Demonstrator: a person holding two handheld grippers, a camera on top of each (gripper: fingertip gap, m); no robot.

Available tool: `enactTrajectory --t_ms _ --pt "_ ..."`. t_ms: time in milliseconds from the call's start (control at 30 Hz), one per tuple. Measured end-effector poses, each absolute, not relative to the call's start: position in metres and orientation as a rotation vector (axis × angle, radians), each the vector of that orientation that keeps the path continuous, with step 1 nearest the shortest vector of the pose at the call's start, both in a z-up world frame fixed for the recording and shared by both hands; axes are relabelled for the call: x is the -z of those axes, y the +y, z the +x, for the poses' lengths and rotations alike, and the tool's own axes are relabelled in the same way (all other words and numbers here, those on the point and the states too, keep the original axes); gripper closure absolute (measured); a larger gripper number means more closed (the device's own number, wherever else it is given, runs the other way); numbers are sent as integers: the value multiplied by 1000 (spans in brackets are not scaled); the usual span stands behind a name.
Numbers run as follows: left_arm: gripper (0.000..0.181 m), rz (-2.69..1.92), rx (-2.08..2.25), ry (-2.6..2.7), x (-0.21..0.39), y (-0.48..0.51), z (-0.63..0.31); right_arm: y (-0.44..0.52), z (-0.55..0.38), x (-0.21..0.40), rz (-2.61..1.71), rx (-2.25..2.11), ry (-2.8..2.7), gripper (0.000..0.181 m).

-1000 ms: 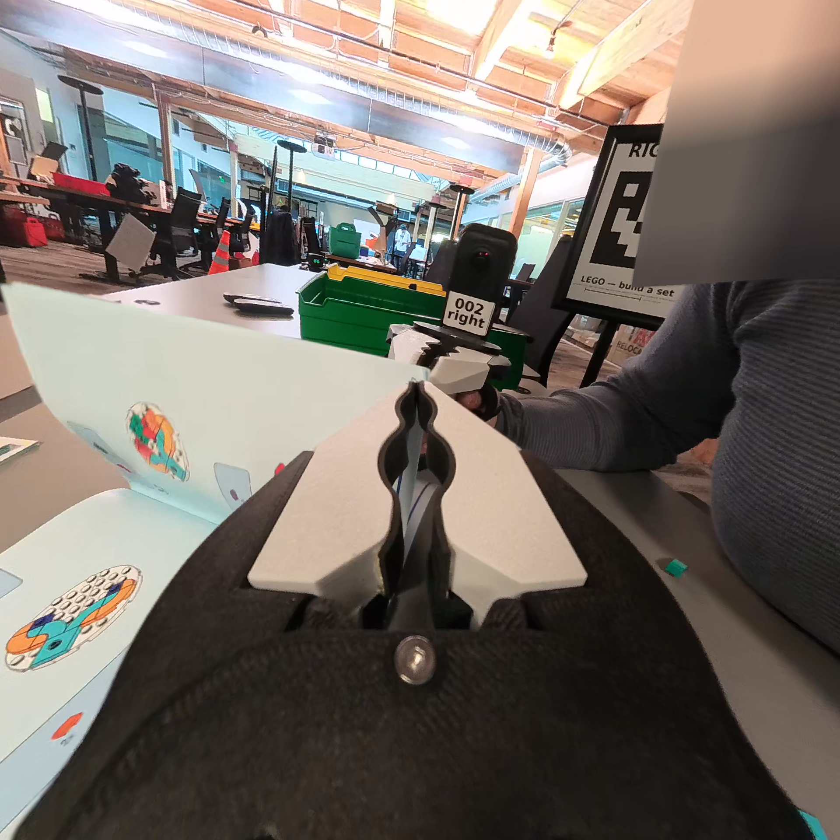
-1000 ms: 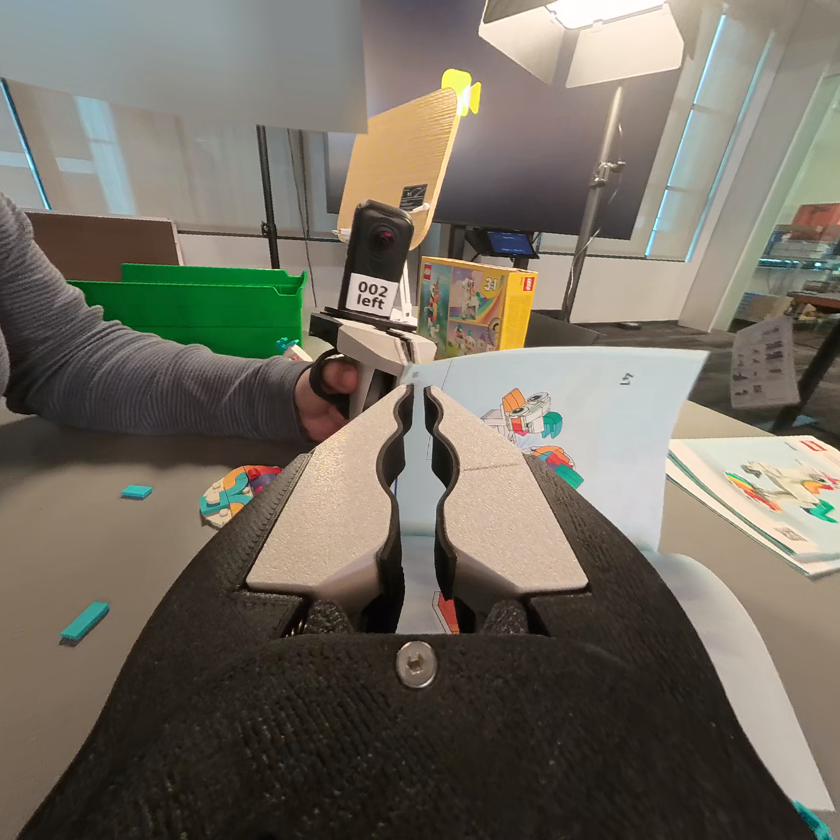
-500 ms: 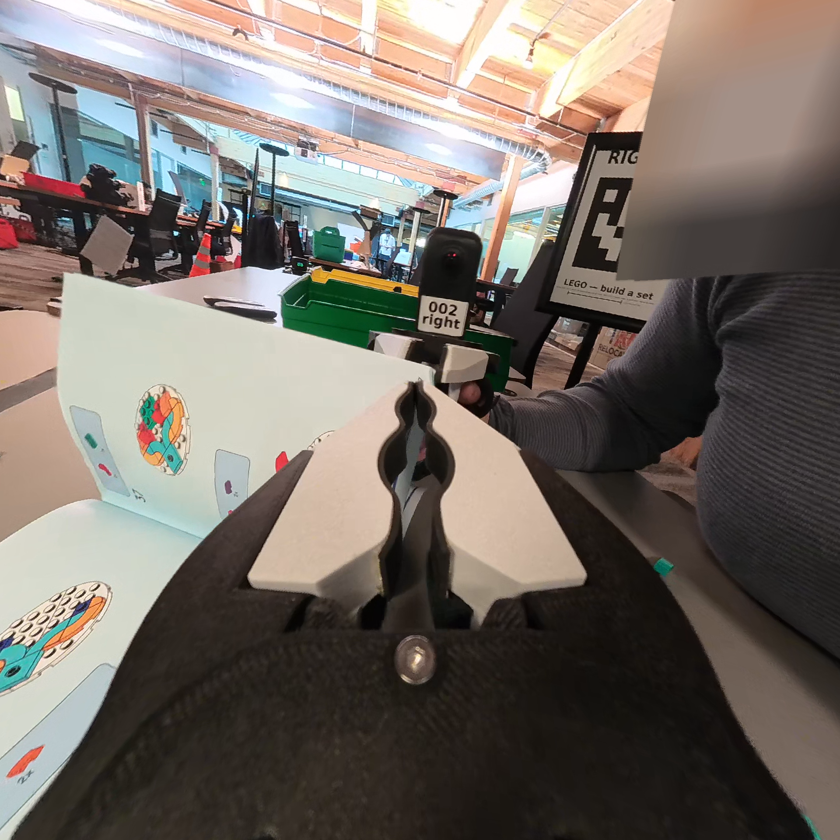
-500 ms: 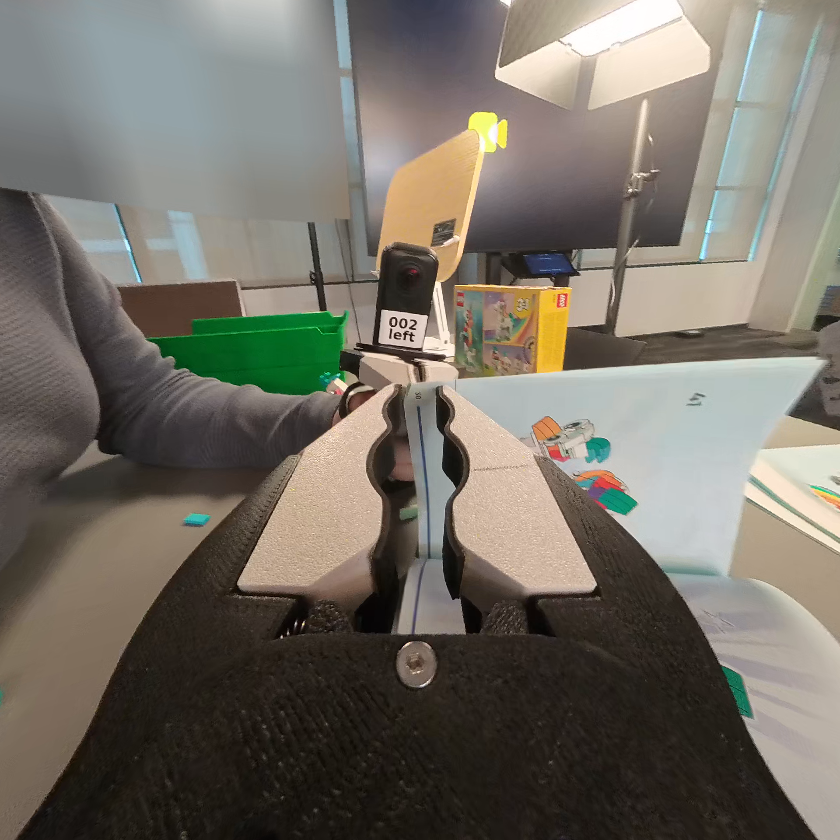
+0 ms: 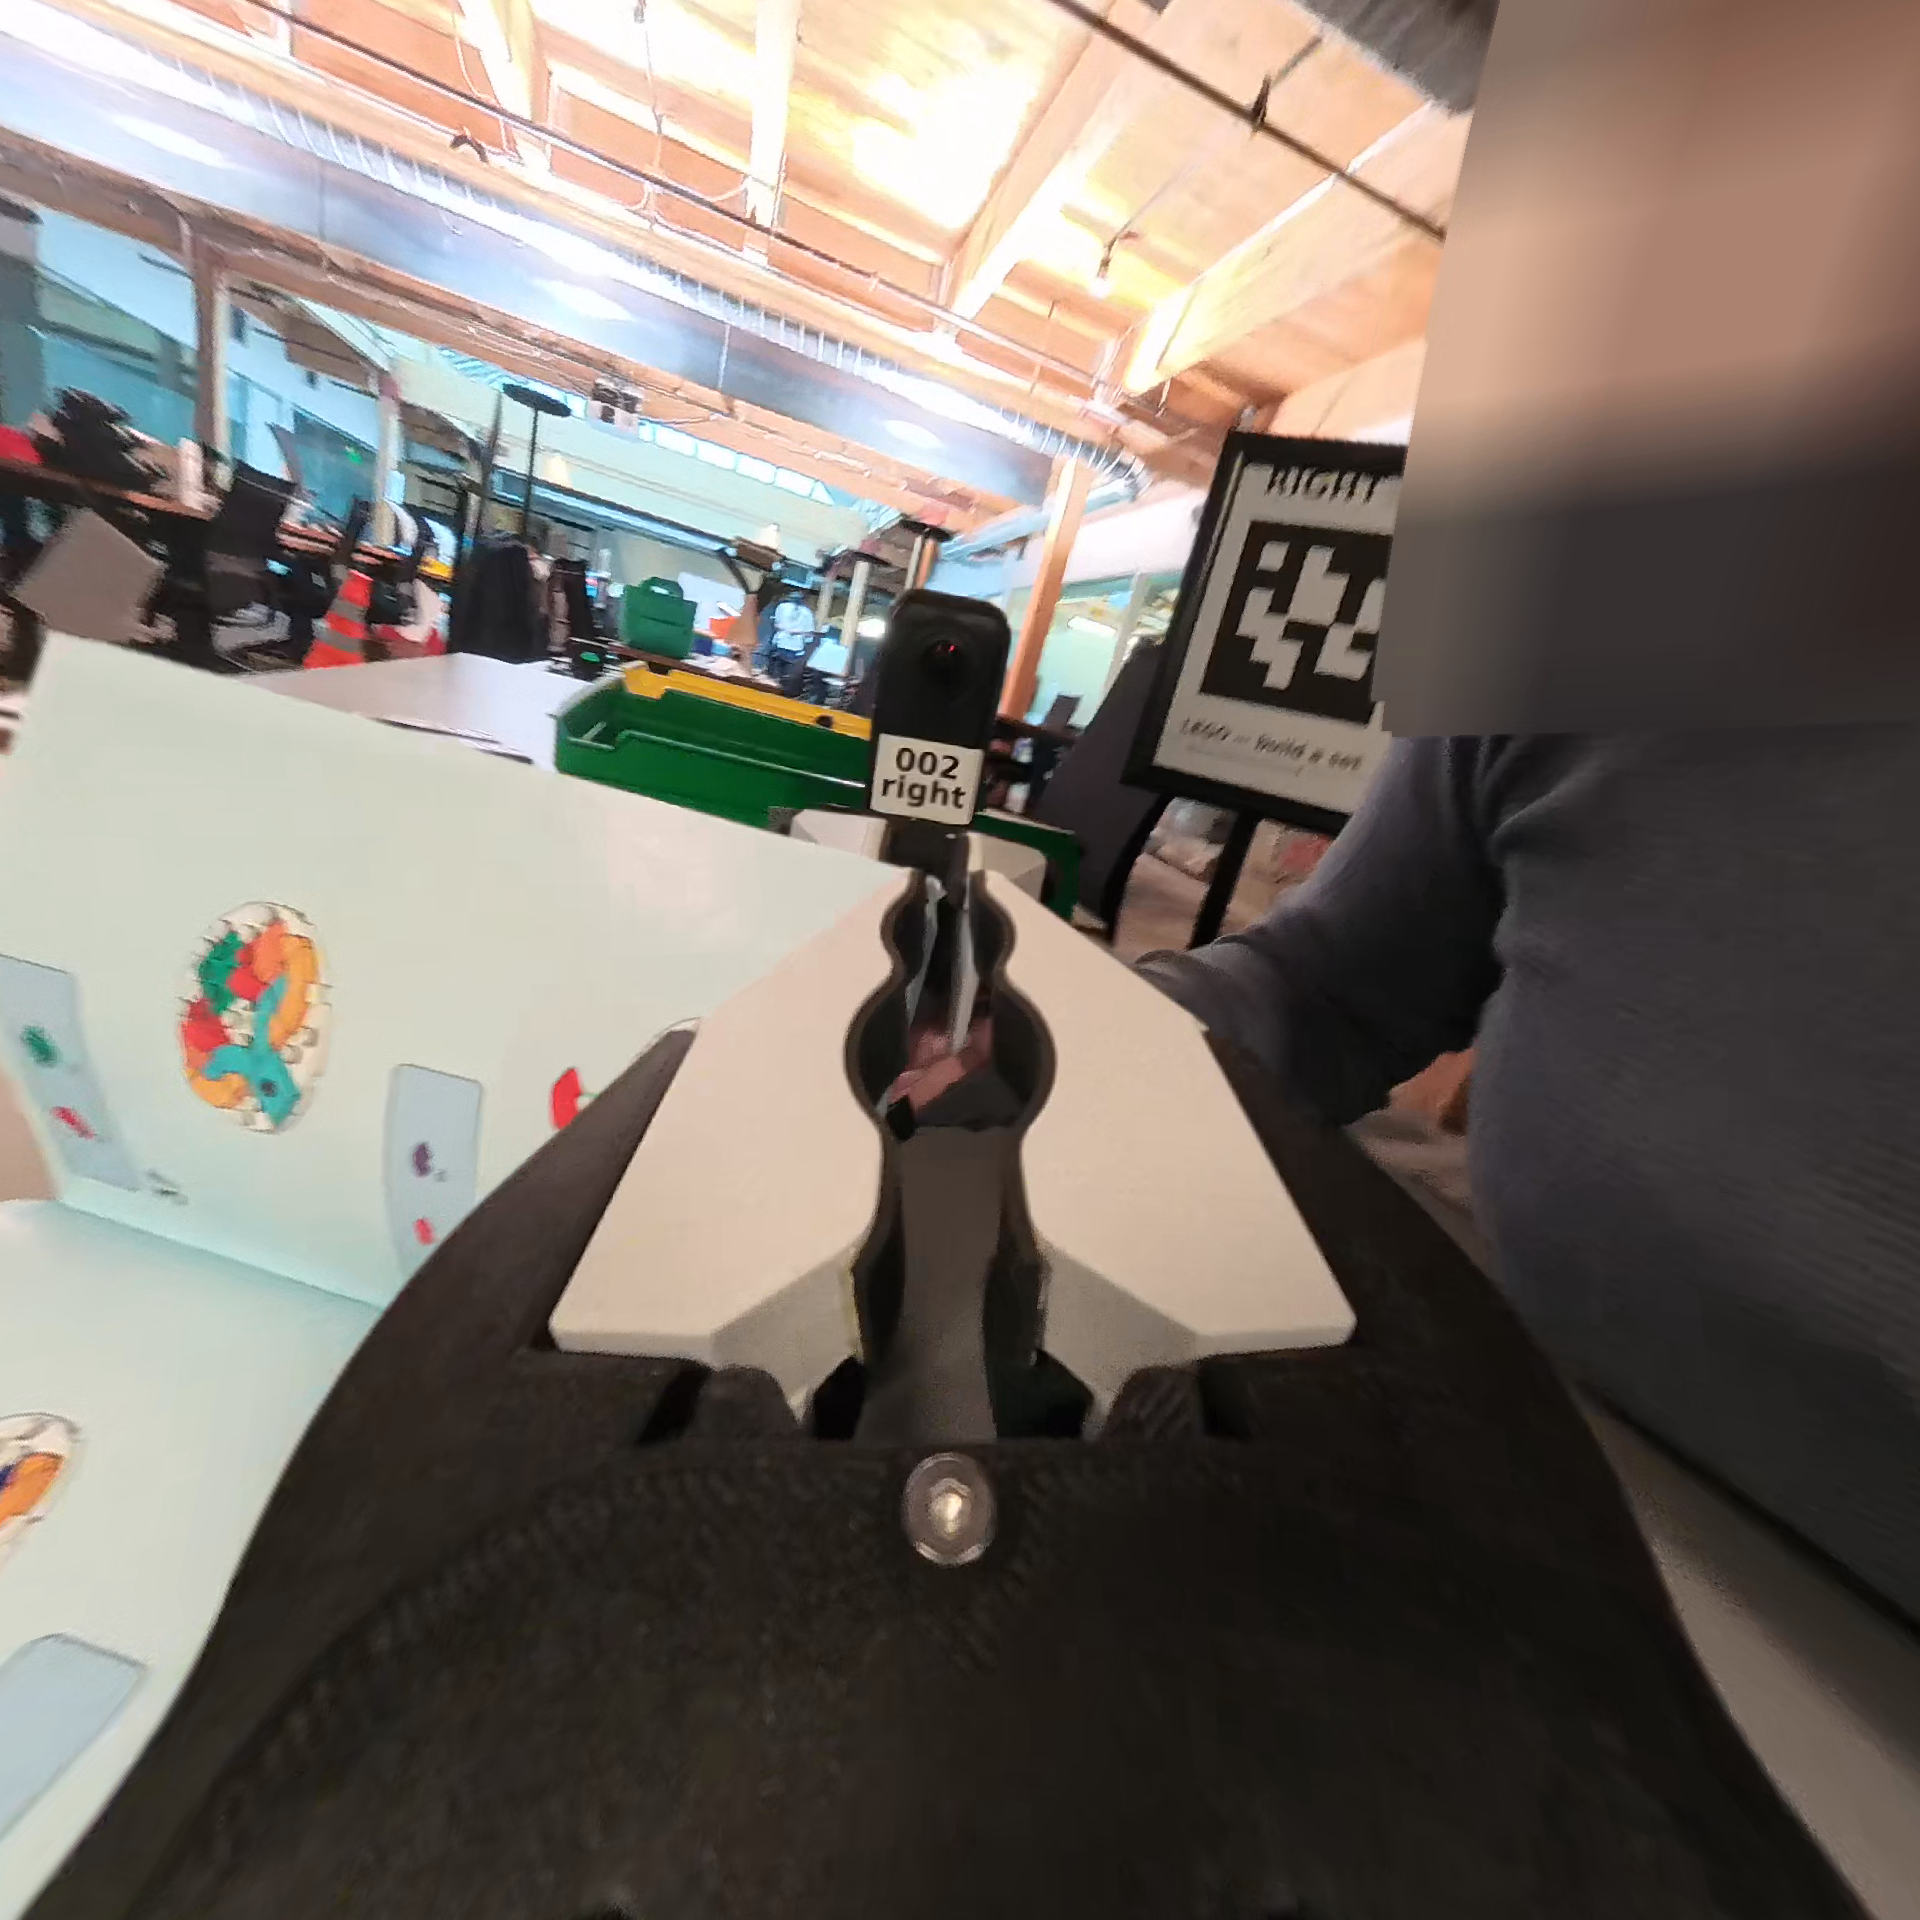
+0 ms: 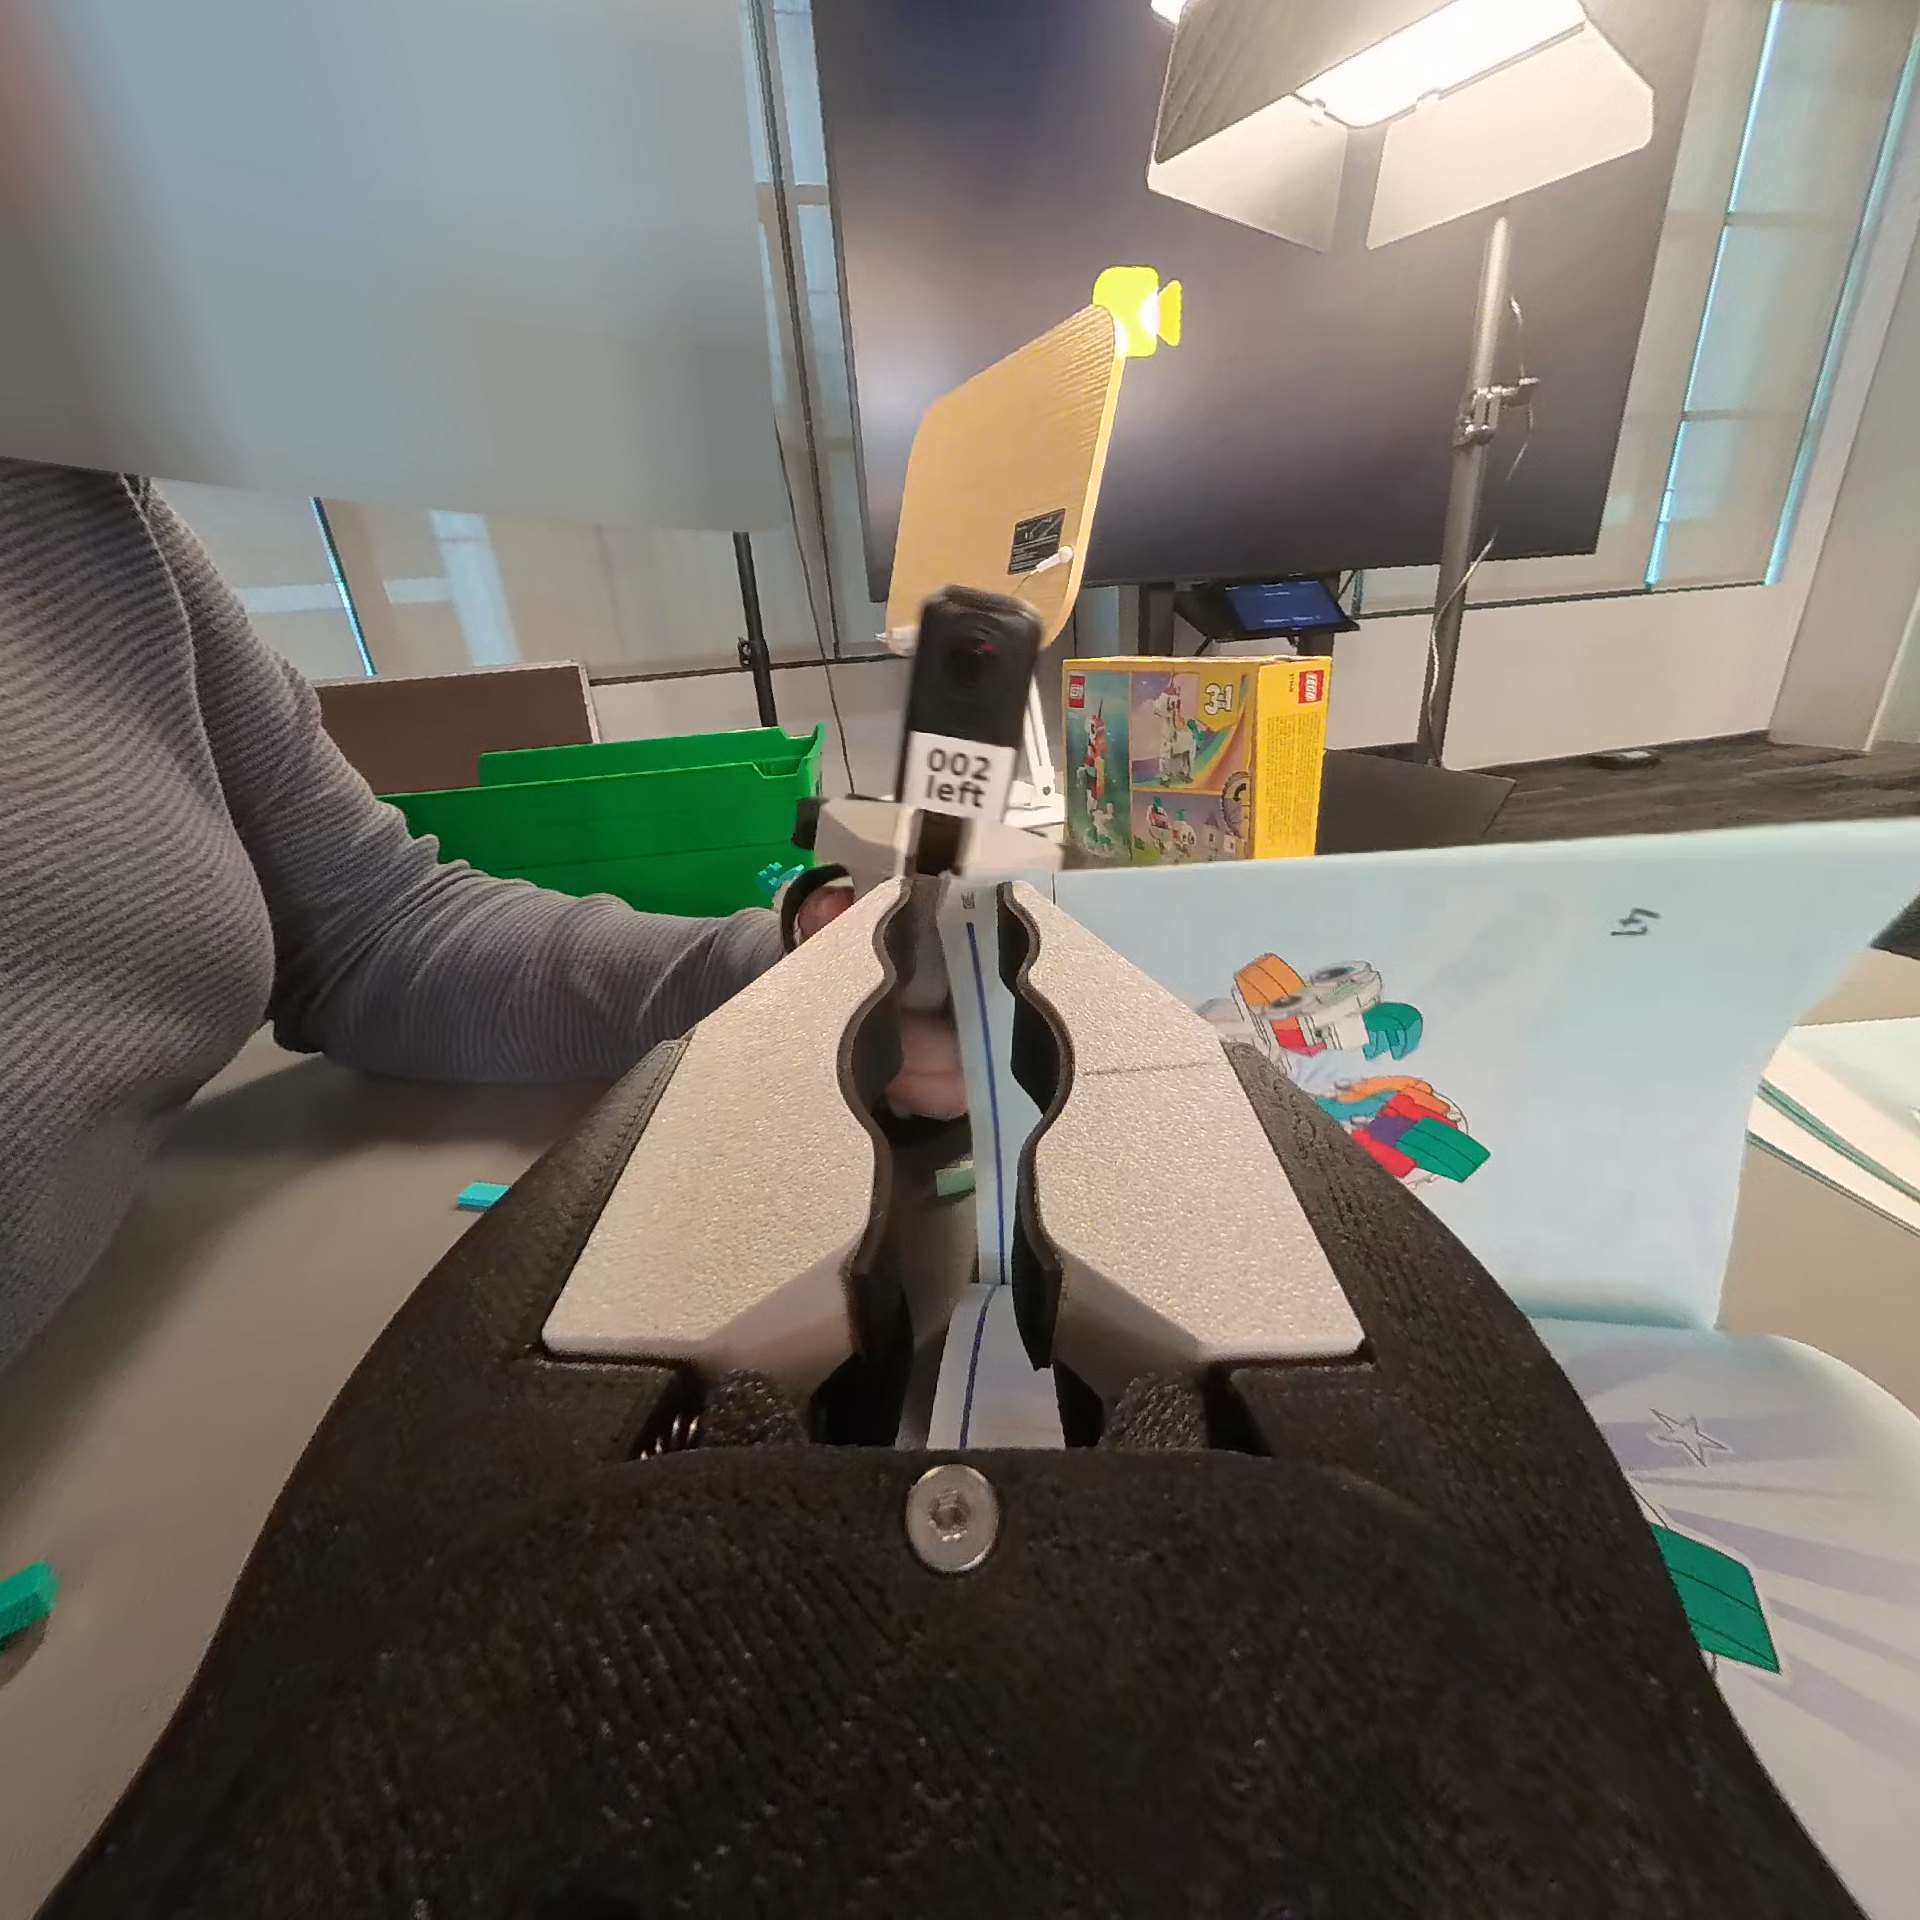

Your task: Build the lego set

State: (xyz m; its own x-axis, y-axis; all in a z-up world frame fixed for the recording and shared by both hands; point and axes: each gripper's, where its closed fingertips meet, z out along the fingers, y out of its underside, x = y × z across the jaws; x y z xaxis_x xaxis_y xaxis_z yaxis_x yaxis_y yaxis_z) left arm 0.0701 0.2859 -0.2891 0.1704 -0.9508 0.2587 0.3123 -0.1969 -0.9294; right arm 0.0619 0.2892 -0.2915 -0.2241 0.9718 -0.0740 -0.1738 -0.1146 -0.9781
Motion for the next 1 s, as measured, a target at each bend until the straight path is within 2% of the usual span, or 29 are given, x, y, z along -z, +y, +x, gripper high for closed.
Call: enactTrajectory --t_ms 1000 --pt "181 -1287 1361 737 294 287 72 290 65 293 -1030 -1538 -1179 175"
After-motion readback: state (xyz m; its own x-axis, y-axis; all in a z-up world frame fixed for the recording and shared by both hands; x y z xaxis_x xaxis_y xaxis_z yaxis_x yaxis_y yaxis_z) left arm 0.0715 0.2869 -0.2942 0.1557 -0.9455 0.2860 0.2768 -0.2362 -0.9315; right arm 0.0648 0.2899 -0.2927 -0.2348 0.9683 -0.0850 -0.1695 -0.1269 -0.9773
